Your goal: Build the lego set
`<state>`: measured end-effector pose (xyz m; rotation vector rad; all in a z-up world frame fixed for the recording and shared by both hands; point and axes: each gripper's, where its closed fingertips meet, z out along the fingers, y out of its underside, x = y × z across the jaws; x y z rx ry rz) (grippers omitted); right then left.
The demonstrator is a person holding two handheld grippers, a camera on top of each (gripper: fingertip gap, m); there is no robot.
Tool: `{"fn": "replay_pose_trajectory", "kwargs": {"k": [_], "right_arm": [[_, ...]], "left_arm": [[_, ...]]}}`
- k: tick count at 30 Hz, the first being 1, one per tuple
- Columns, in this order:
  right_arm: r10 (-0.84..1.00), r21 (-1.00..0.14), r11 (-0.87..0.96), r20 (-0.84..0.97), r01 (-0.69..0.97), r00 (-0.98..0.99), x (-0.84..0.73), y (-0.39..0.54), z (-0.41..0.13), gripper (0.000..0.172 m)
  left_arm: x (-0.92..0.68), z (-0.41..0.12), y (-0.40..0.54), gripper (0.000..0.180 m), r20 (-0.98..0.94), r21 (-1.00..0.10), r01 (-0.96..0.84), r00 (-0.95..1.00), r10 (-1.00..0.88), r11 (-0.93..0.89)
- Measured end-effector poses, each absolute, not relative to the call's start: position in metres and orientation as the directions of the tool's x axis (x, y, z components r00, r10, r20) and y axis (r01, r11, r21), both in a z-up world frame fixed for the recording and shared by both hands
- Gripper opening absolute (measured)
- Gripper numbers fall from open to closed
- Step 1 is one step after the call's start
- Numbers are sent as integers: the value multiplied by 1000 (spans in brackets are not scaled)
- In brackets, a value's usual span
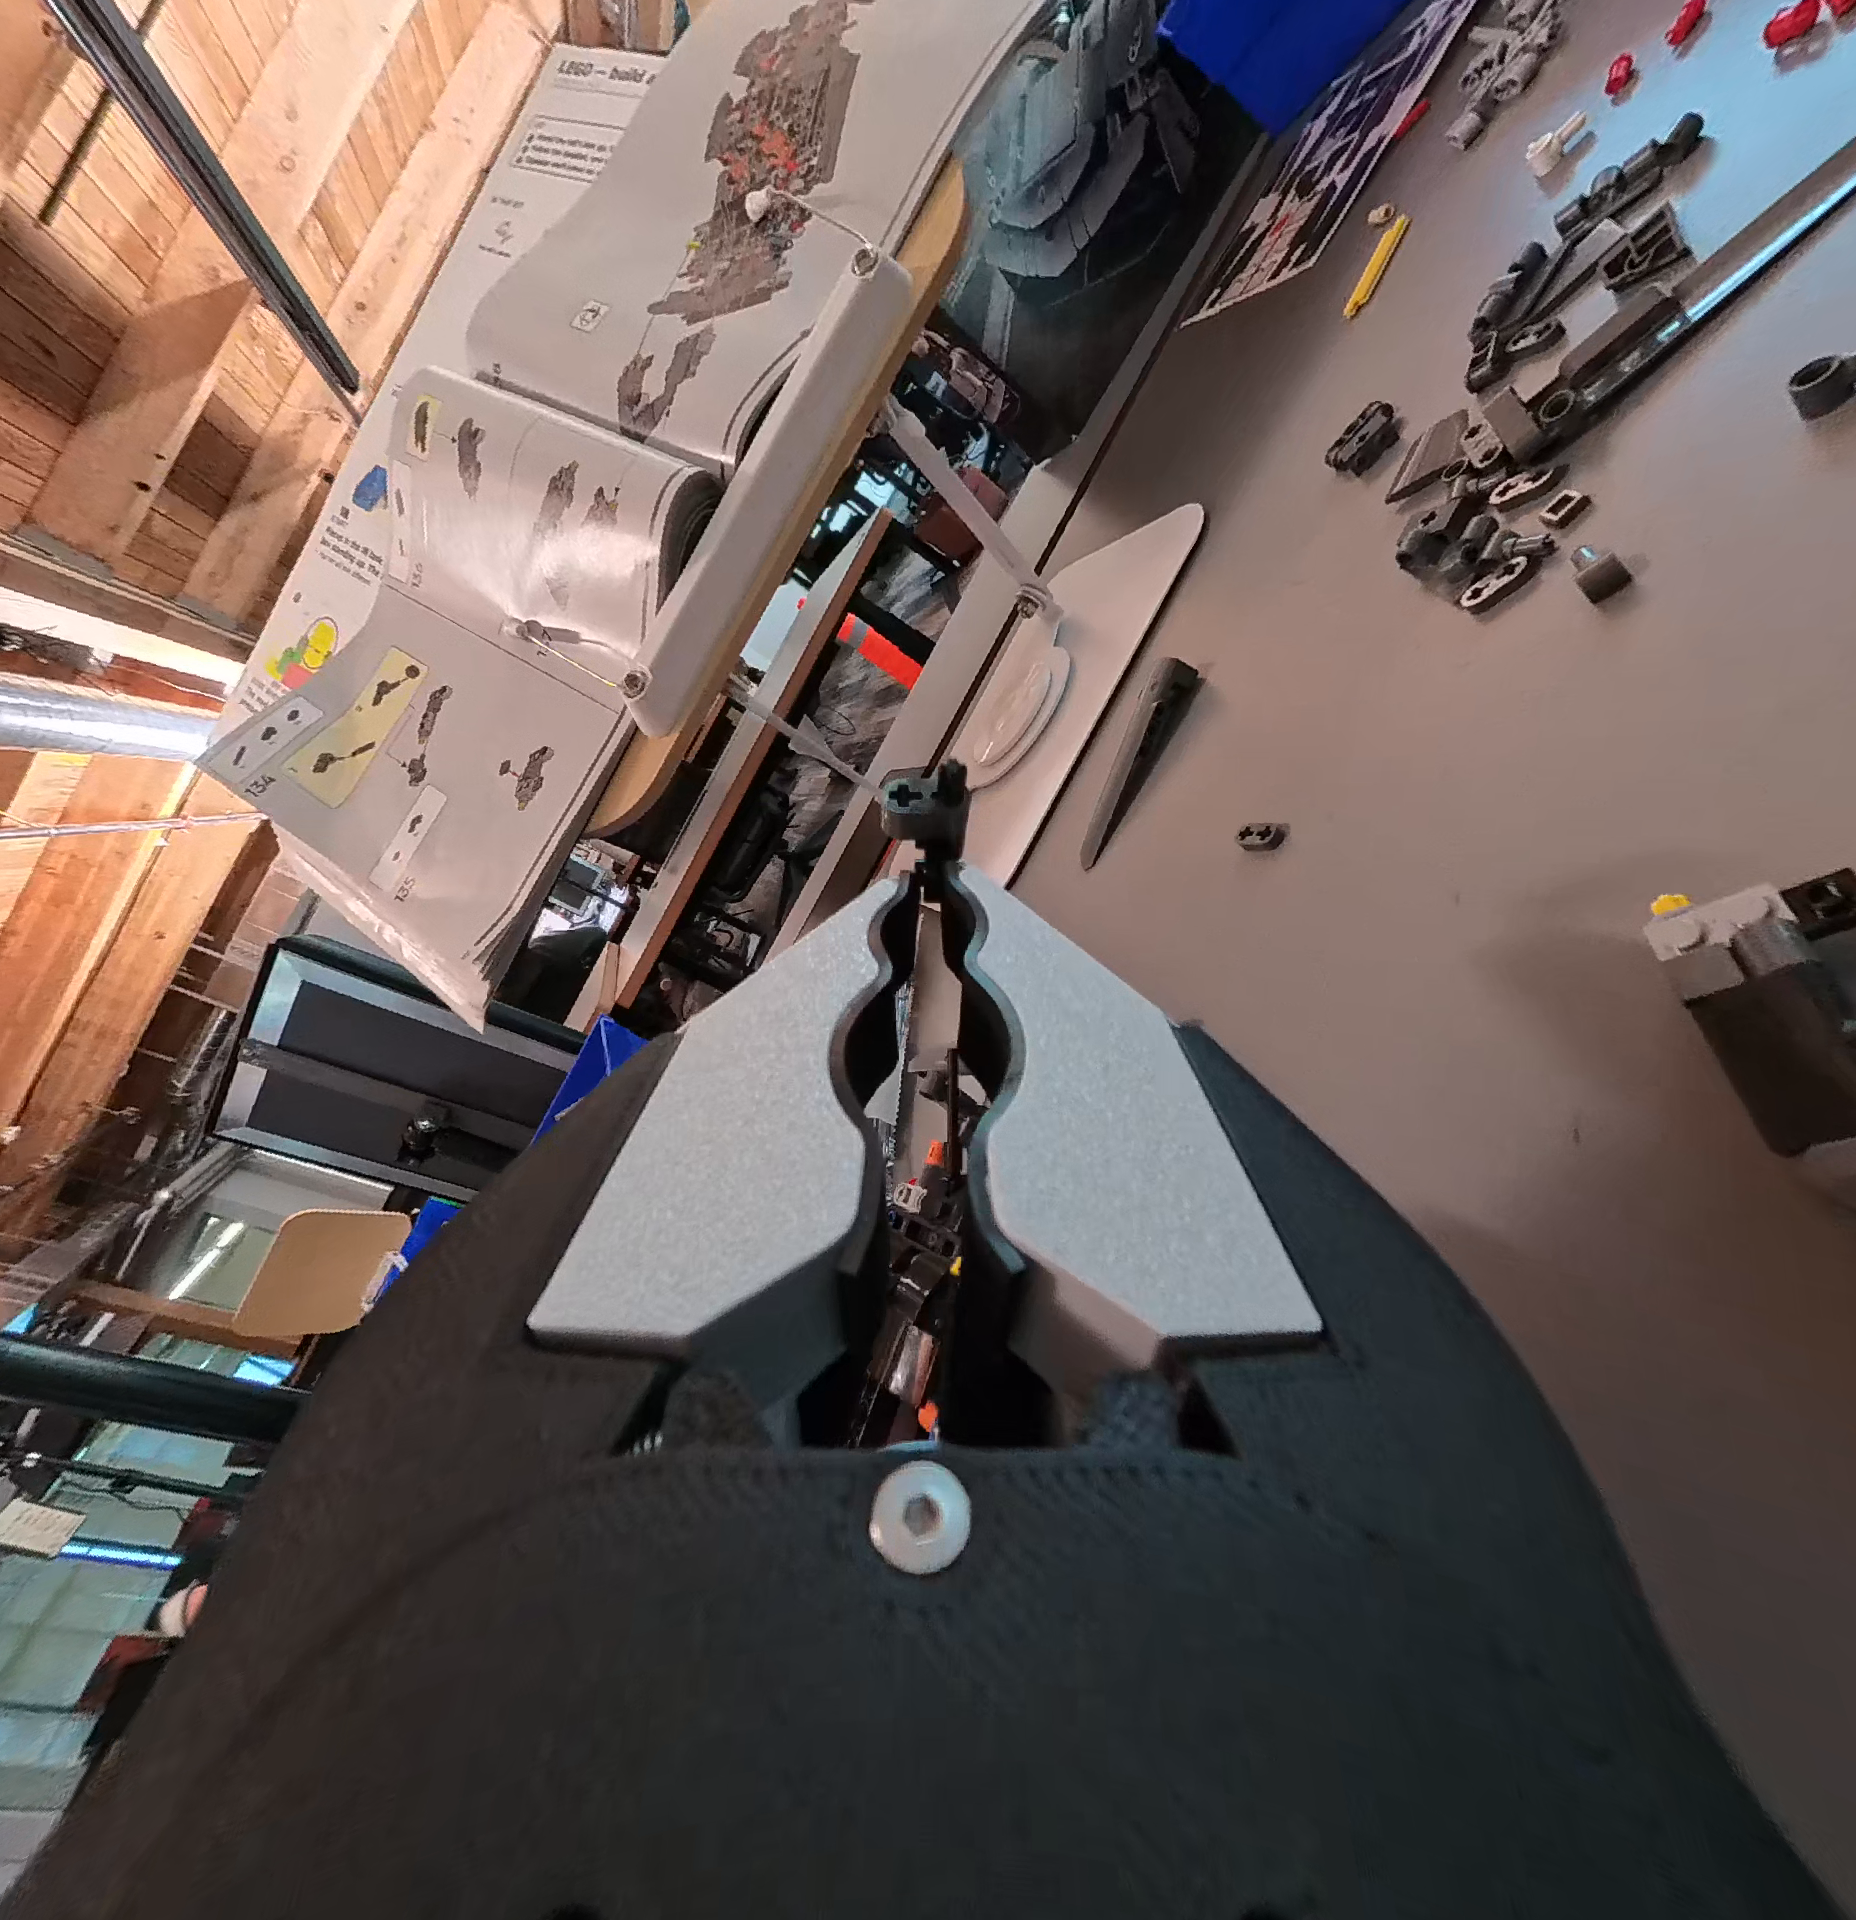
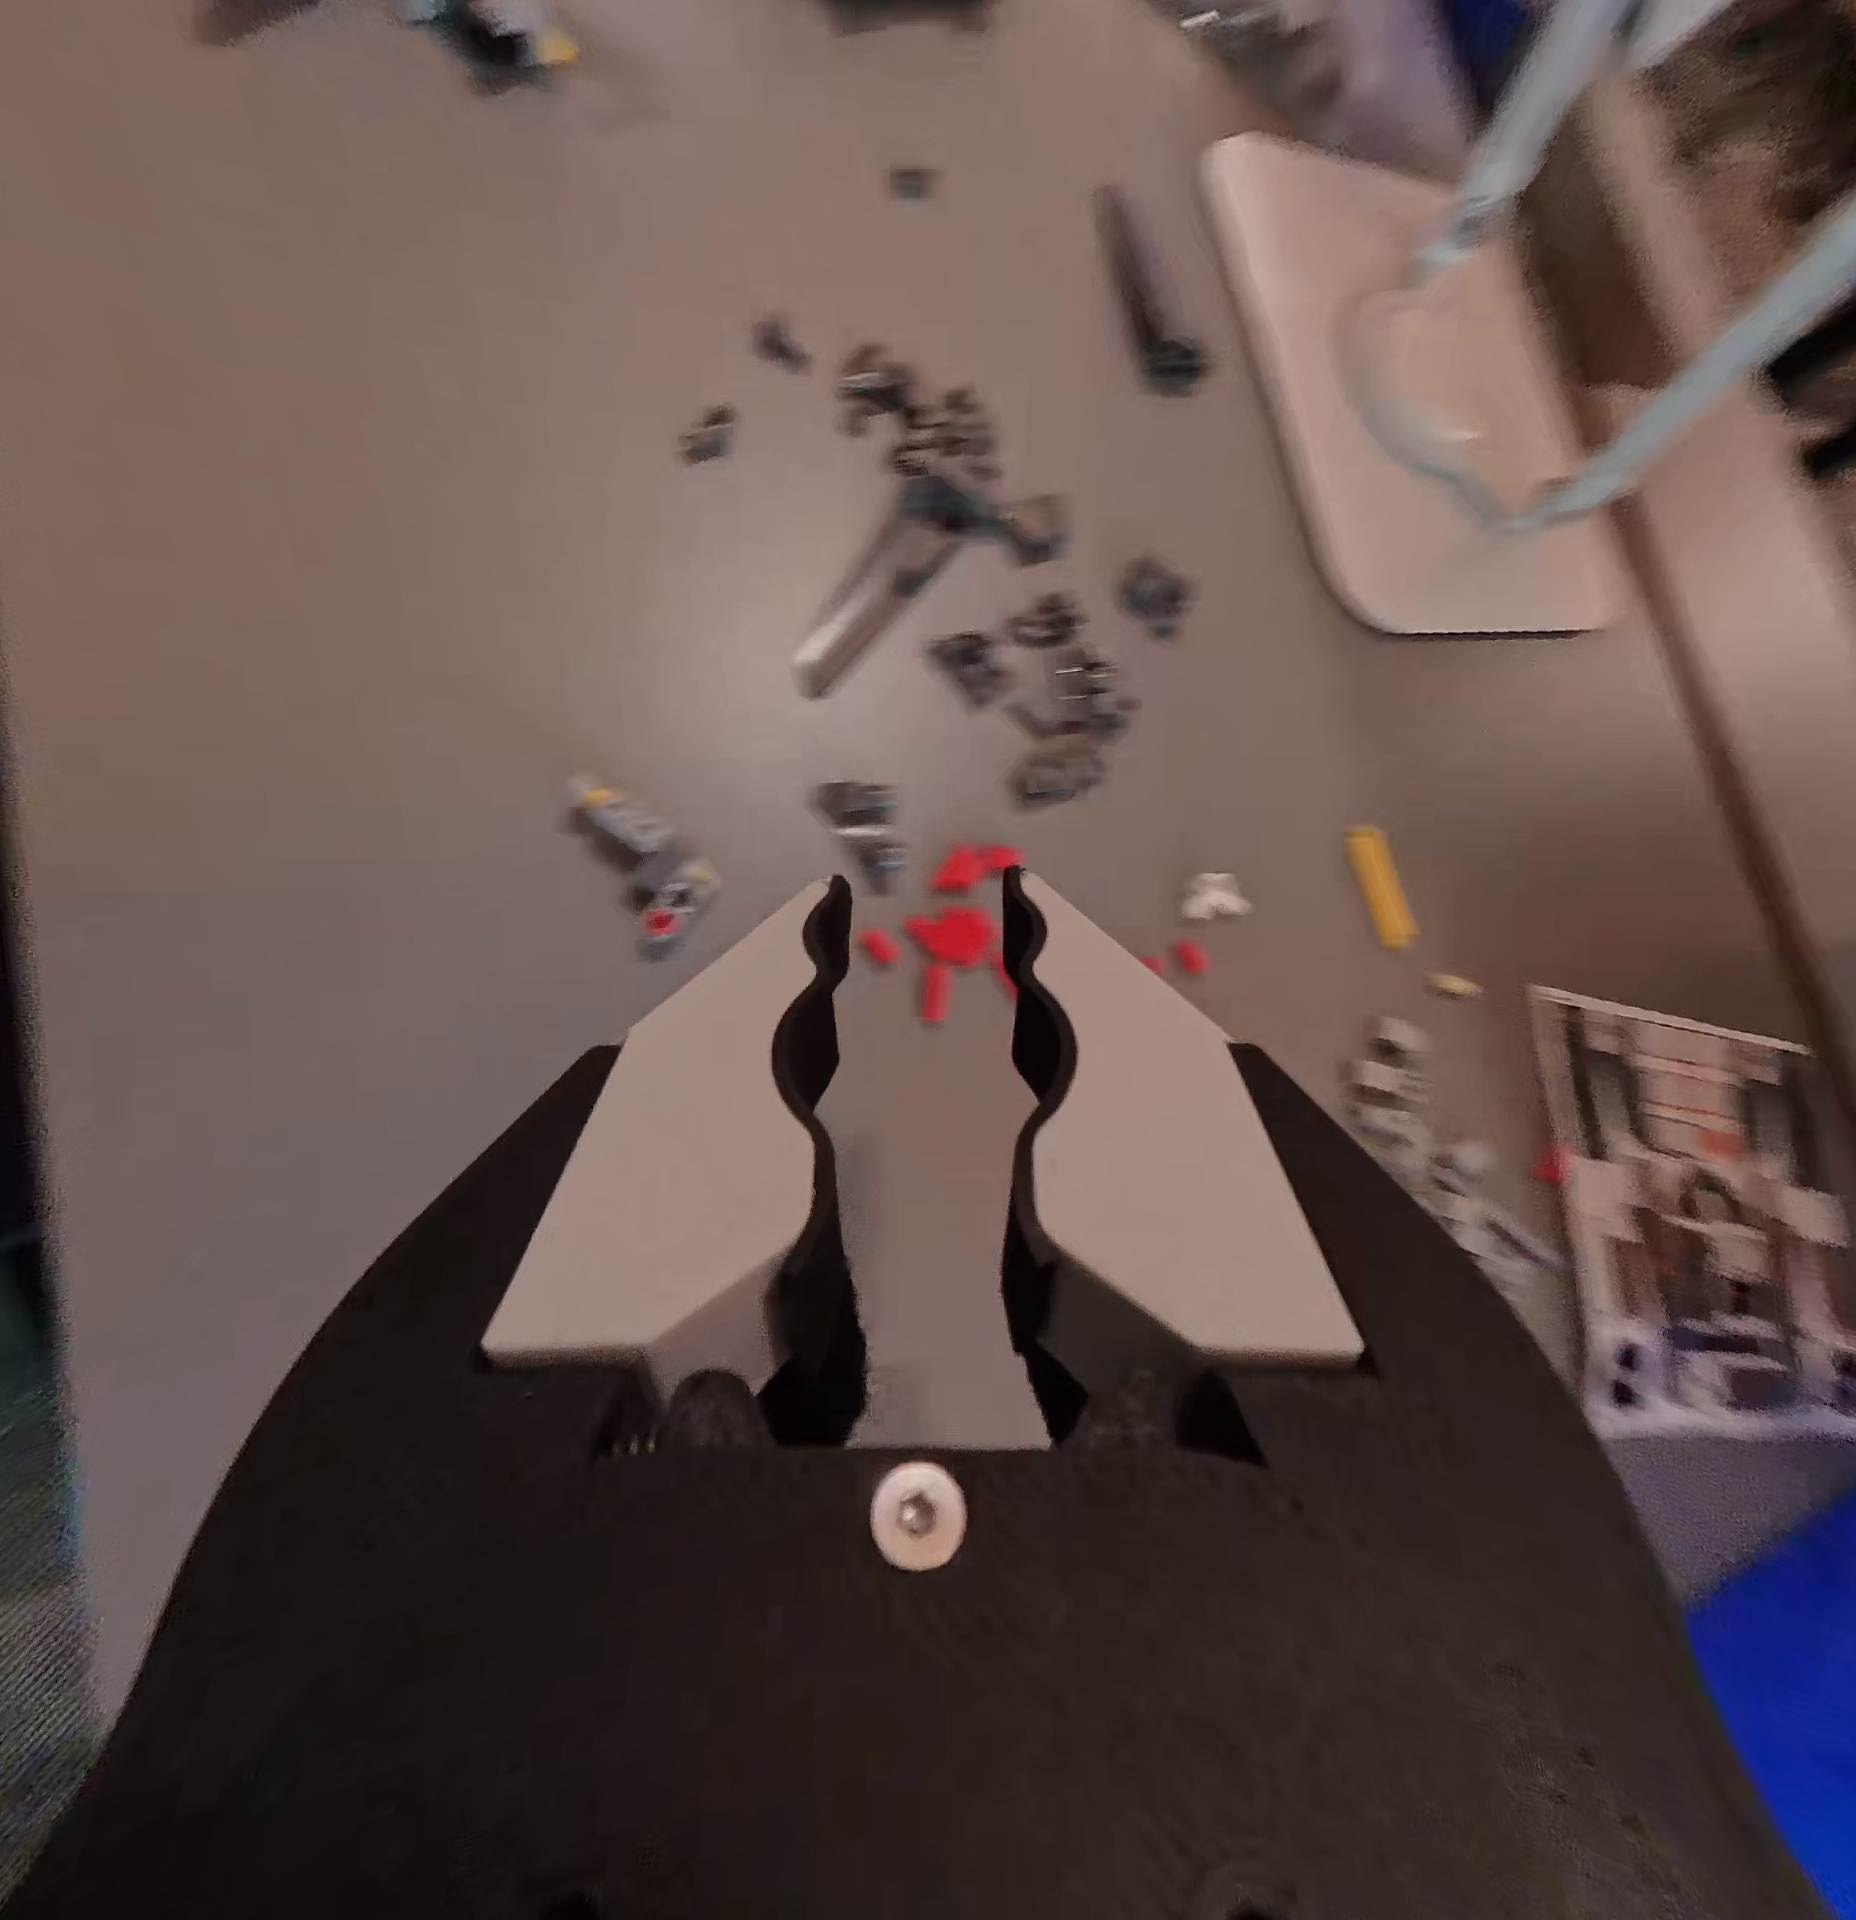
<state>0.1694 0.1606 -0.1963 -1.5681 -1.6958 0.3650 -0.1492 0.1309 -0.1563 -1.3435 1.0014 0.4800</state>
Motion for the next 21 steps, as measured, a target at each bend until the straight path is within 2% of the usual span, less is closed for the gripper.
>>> {"fn": "replay_pose_trajectory", "kwargs": {"k": [4,8,11,15,21], "right_arm": [[964,-593,218,256,775,-74,164,121,-238,36],[964,-569,244,227,786,-135,154,109,-257,36],[968,-573,238,211,784,-139,149,112,-259,29],[971,-576,235,173,783,-165,140,108,-263,11],[964,-552,259,191,792,-182,126,105,-264,8]], "left_arm": [[-147,-159,132,2,-817,-569,-794,517,-255,212],[-145,-160,131,2,-822,-561,-798,508,-257,218],[-145,-160,131,2,-824,-560,-800,507,-254,217],[-147,-157,130,2,-821,-565,-795,515,-247,221],[-146,-154,127,1,-826,-560,-795,513,-236,233]]}}
